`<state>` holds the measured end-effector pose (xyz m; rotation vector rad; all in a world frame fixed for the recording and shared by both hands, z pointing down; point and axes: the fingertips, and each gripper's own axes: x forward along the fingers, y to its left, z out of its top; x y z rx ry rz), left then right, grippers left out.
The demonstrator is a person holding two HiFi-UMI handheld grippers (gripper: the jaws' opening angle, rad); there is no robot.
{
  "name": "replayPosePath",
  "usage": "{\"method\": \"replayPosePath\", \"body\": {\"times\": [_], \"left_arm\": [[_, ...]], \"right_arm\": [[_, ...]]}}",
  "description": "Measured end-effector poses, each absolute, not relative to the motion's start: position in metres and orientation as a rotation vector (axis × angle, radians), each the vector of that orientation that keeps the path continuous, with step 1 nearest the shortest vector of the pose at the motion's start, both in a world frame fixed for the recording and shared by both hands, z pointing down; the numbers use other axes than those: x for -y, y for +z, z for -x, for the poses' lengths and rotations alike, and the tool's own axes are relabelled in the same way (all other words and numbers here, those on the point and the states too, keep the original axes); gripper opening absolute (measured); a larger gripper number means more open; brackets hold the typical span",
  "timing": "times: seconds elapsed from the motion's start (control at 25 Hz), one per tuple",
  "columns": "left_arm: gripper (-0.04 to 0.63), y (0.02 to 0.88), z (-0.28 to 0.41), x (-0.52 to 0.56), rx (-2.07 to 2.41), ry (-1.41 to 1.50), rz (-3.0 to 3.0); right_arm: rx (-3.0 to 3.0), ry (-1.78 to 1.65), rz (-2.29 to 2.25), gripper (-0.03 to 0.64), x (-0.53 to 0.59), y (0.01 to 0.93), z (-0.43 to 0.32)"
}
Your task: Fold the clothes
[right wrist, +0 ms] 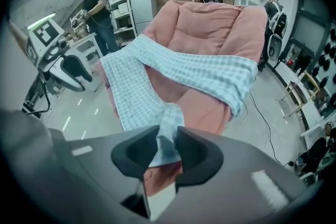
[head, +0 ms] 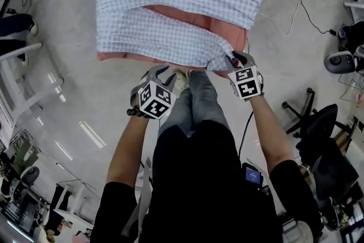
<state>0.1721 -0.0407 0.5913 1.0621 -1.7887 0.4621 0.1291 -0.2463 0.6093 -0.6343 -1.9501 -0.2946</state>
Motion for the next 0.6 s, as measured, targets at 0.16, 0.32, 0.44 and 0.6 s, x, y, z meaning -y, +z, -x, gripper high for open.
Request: {"method": "replayPosePath", "body": {"times": [0.16, 0.32, 0.44, 0.6], "left_arm": [[0.143, 0.592, -0.192, 0.04, 1.805, 0.418, -1.022], [0.142, 0.591, -0.207, 0.056, 1.831, 0.355, -0.951], [0.143, 0.596, -0.213, 0.075, 1.841, 0.309, -0.91], [0.143, 0.604, -0.22, 0.126, 1.89, 0.235, -0.868]], "right_arm": [[1.964, -0.329, 0.643, 0.048, 0.247, 0.609, -0.124], [1.97, -0.249, 0.66, 0.024, 0.259, 0.602, -0.118], [1.969, -0.141, 0.689, 0.021, 0.259, 0.592, -0.105], [1.926, 0.046, 0.727, 0.021, 0.26, 0.583, -0.096]]}}
